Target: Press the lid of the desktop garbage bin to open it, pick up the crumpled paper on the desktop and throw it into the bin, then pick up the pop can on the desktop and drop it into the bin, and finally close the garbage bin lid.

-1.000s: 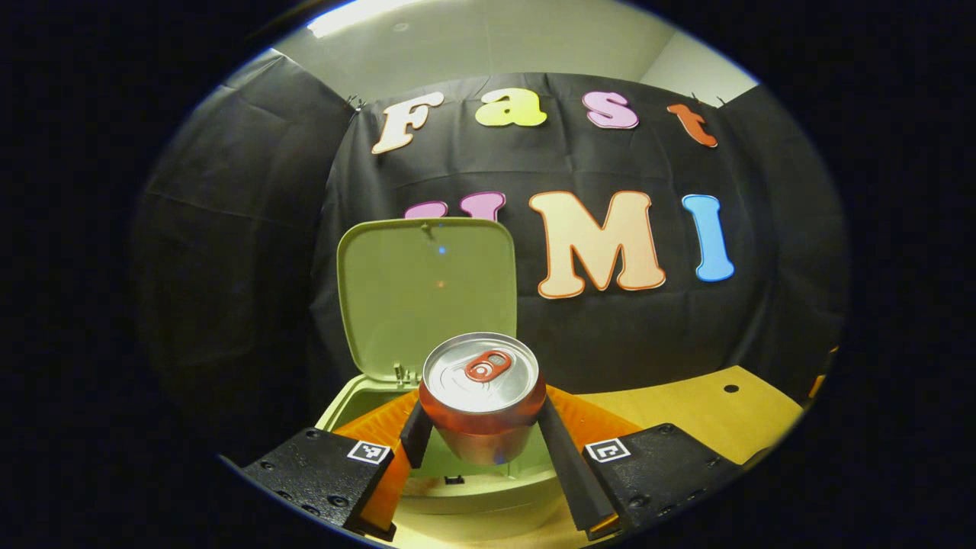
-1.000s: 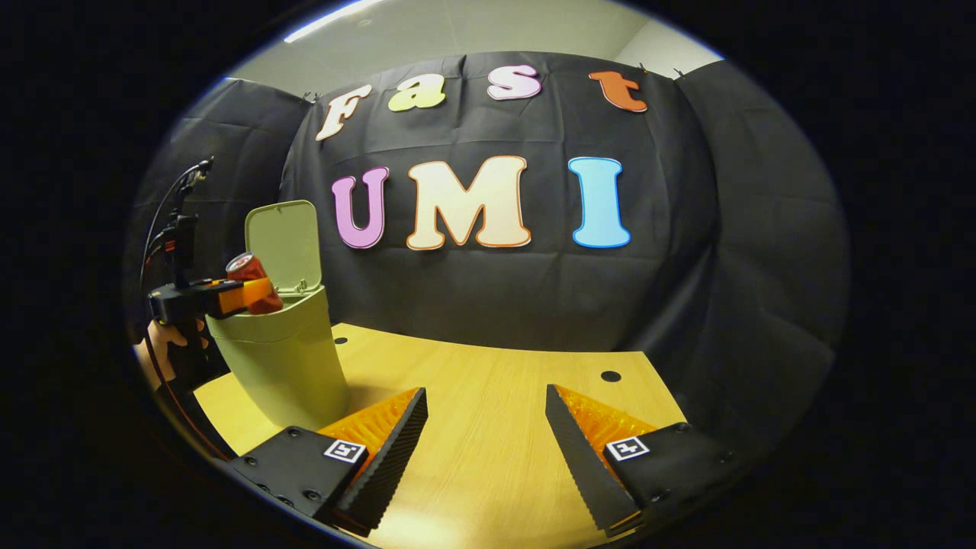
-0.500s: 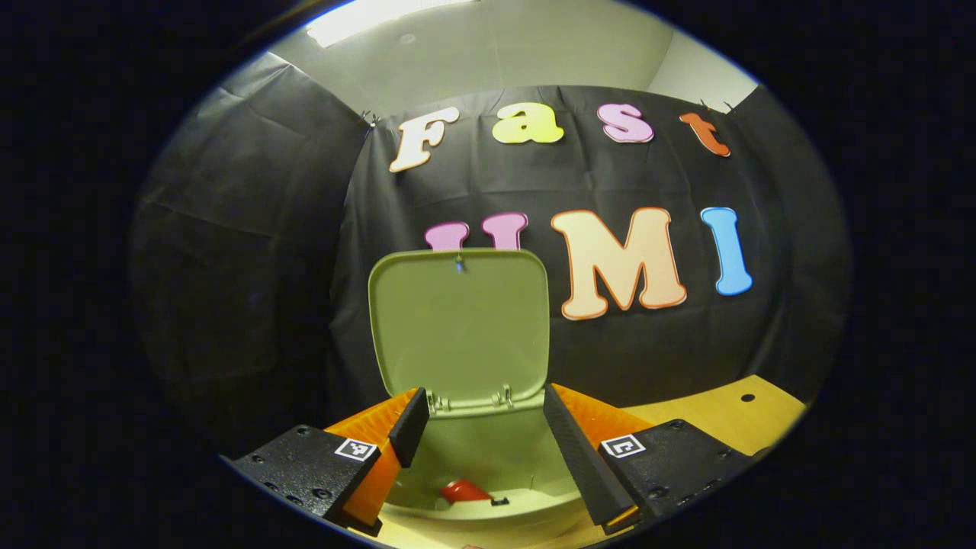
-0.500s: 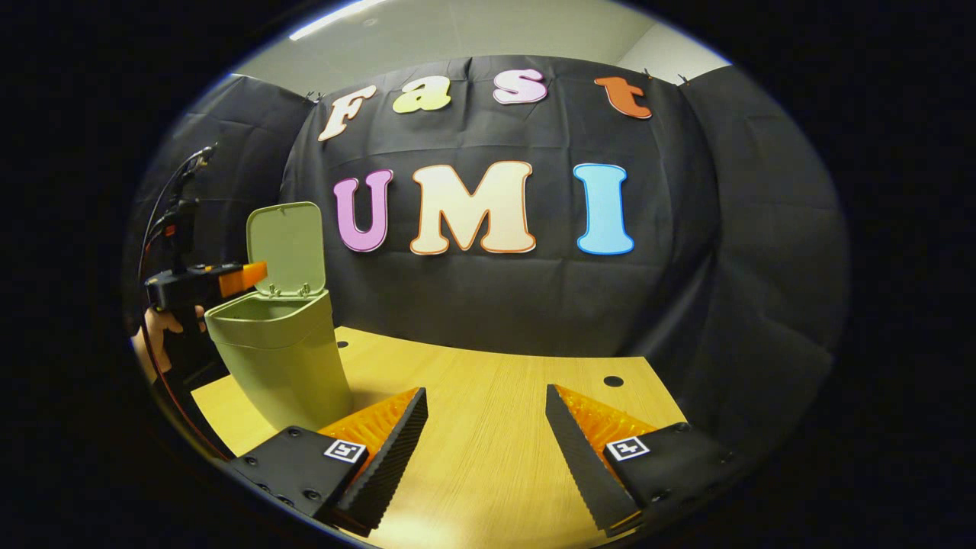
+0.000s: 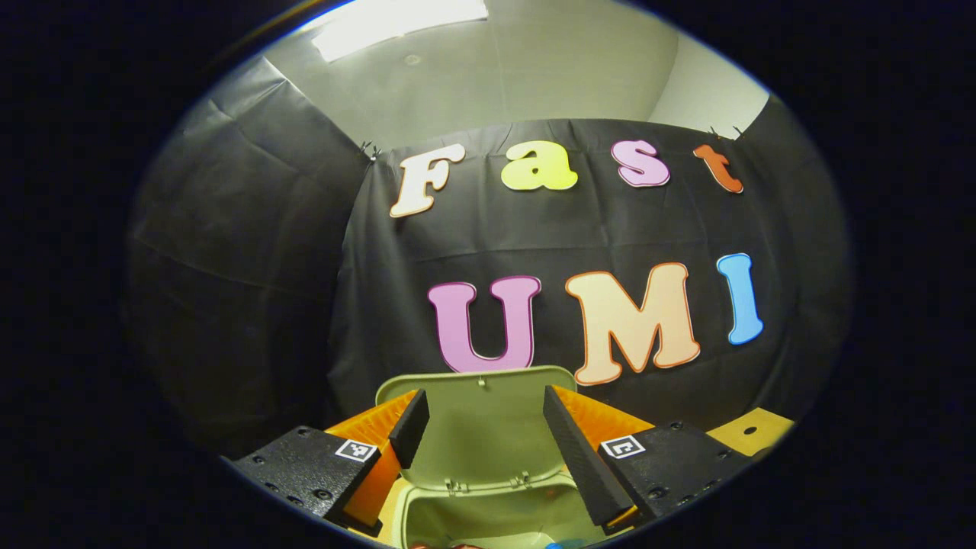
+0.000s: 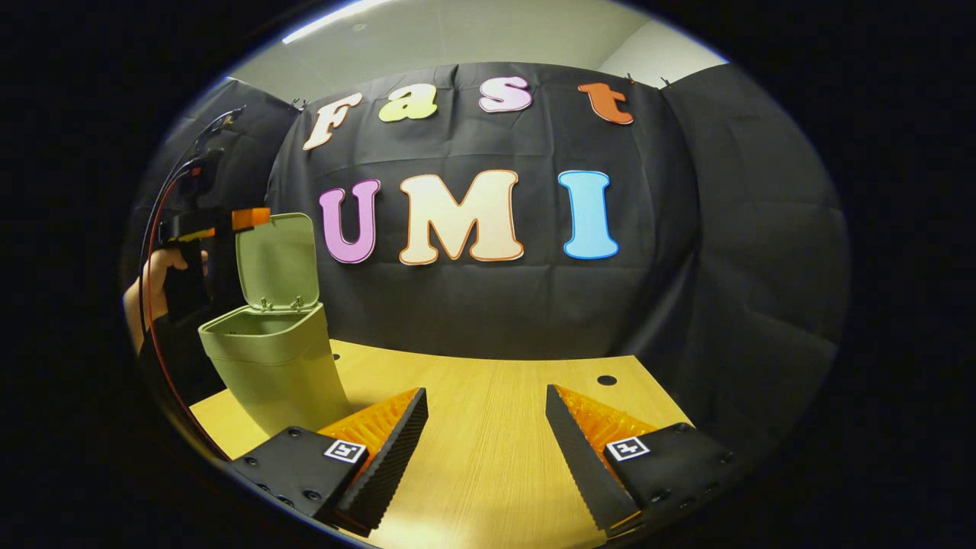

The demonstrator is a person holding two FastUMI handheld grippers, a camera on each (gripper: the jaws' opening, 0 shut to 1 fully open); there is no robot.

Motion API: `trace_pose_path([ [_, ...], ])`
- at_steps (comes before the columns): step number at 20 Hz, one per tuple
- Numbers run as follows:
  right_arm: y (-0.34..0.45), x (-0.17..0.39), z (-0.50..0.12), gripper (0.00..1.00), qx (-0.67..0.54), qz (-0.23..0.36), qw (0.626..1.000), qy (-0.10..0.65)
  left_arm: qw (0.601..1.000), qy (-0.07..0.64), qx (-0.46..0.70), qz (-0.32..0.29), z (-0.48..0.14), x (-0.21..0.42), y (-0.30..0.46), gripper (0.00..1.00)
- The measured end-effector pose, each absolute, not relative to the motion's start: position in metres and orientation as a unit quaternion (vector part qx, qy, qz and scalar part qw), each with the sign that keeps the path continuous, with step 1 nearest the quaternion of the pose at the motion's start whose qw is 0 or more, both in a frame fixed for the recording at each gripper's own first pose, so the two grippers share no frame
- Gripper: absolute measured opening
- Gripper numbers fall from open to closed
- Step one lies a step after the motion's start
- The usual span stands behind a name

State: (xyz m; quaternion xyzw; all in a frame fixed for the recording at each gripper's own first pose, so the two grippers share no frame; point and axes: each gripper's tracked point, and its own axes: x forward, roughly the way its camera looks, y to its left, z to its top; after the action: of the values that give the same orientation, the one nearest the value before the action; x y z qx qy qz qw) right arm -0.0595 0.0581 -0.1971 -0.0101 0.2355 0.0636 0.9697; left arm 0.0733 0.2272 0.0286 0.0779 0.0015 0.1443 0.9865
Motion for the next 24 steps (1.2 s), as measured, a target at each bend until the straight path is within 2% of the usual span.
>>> trace_pose_path([
  [5, 0.062, -0.059, -0.198, 0.98, -0.009, 0.049, 0.971, 0.235, 0.989, -0.01, 0.056, 0.139, 0.05, 0.108, 0.243, 0.92],
  [12, 0.064, -0.057, -0.201, 0.98, -0.011, 0.045, 0.97, 0.239, 0.988, 0.023, 0.076, 0.134, 0.04, 0.144, 0.247, 0.9],
  [16, 0.06, -0.051, -0.2, 0.98, -0.009, 0.053, 0.97, 0.238, 0.987, 0.066, 0.058, 0.137, 0.014, 0.14, 0.247, 0.91],
  [24, 0.055, -0.03, -0.201, 0.98, 0.007, 0.096, 0.967, 0.235, 0.984, 0.06, 0.058, 0.155, 0.016, 0.098, 0.227, 0.92],
])
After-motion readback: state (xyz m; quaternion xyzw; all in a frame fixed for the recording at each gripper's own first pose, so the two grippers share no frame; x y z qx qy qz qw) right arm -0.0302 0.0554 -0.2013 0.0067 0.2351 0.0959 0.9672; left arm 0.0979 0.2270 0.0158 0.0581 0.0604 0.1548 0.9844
